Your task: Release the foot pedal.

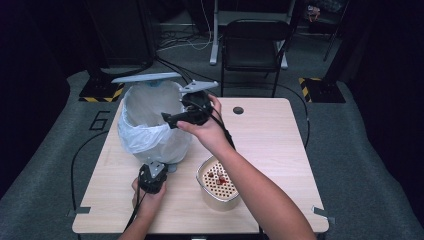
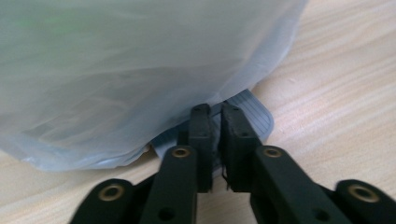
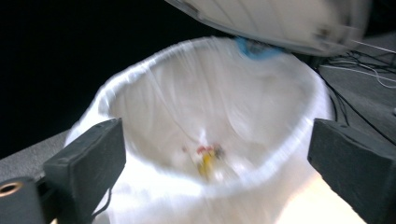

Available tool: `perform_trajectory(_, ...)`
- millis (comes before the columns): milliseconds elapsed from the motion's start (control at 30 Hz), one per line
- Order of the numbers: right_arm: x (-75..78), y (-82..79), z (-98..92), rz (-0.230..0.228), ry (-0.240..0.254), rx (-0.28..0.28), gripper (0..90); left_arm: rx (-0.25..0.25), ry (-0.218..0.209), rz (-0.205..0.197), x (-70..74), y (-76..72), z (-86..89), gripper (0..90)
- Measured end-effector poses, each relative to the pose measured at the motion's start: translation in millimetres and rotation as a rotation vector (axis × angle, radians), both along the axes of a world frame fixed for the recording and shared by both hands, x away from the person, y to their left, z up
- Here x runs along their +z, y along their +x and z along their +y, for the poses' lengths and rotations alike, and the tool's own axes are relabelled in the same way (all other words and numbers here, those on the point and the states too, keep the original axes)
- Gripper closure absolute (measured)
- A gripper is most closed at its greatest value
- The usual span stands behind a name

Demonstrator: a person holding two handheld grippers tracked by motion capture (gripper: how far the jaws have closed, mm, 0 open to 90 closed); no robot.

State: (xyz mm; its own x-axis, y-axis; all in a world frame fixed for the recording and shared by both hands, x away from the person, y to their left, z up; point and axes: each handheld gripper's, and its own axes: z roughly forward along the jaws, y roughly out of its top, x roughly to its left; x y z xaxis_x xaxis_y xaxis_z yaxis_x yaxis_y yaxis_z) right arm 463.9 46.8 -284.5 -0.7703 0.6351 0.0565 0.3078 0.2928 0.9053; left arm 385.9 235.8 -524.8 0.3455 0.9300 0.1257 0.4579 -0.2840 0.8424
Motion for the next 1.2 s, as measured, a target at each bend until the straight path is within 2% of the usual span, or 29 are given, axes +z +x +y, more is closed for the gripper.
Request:
perform_trajectory(33,-0.9,-4.2,-11.7,0.012,-0.012,-0.008,5.9,0.008,-0.007,-0.004,0.0,0.3,1.4,79.3)
perform_trajectory(67,-2.2,-6.6,-21.3,0.005,-0.015,-0.009,7.6,0.003,-0.009,0.004,0.1,0.6,2.8,75.4)
perform_trajectory(100,-3.4,-9.0,-28.5,0.002,-0.02,-0.021,8.4,0.014,0.0,-0.015,-0.3,1.2,4.1,70.8)
perform_trajectory(133,-4.8,-11.4,-35.3,0.004,-0.02,-0.027,8.6,0.02,-0.007,-0.009,-0.3,1.5,5.0,66.1)
perform_trajectory(200,-8.8,-16.1,-49.9,0.001,-0.013,-0.03,9.8,0.026,-0.046,0.007,-0.6,2.0,6.7,58.4)
perform_trajectory(267,-13.9,-21.5,-64.5,-0.001,0.003,-0.028,12.4,0.018,-0.032,0.003,0.7,3.0,9.4,54.8)
perform_trajectory(300,-19.0,-26.3,-78.5,0.0,0.011,-0.038,13.5,0.001,-0.018,0.015,4.7,3.0,8.7,53.0)
perform_trajectory(367,-22.4,-28.9,-88.0,-0.009,0.006,-0.051,13.9,-0.028,-0.057,0.028,7.5,3.5,7.4,41.6)
perform_trajectory(400,-24.1,-30.1,-92.6,-0.006,-0.001,-0.057,14.0,-0.046,-0.03,0.023,10.4,3.2,8.4,40.7)
perform_trajectory(467,-29.1,-33.6,-106.0,-0.015,-0.019,-0.082,14.6,-0.072,-0.077,0.027,14.3,-1.7,6.8,40.2)
perform_trajectory(600,-36.1,-40.5,-127.0,-0.023,-0.043,-0.093,17.5,-0.122,-0.111,0.063,21.3,-8.0,6.4,39.6)
perform_trajectory(733,-41.7,-48.0,-143.3,-0.032,-0.054,-0.113,19.1,-0.161,-0.128,0.105,25.5,-12.1,11.7,39.4)
perform_trajectory(867,-46.7,-57.3,-156.2,-0.055,-0.094,-0.133,20.8,-0.174,-0.126,0.123,25.0,-16.3,18.1,39.4)
perform_trajectory(933,-49.5,-61.0,-162.8,-0.055,-0.088,-0.142,21.2,-0.184,-0.129,0.153,25.6,-20.4,21.1,39.4)
perform_trajectory(1033,-55.1,-65.5,-174.1,-0.058,-0.09,-0.164,22.0,-0.189,-0.125,0.16,26.0,-24.6,26.6,39.4)
perform_trajectory(1200,-67.2,-67.6,-191.2,-0.032,-0.08,-0.21,22.5,-0.196,-0.121,0.152,26.5,-33.2,38.1,39.6)
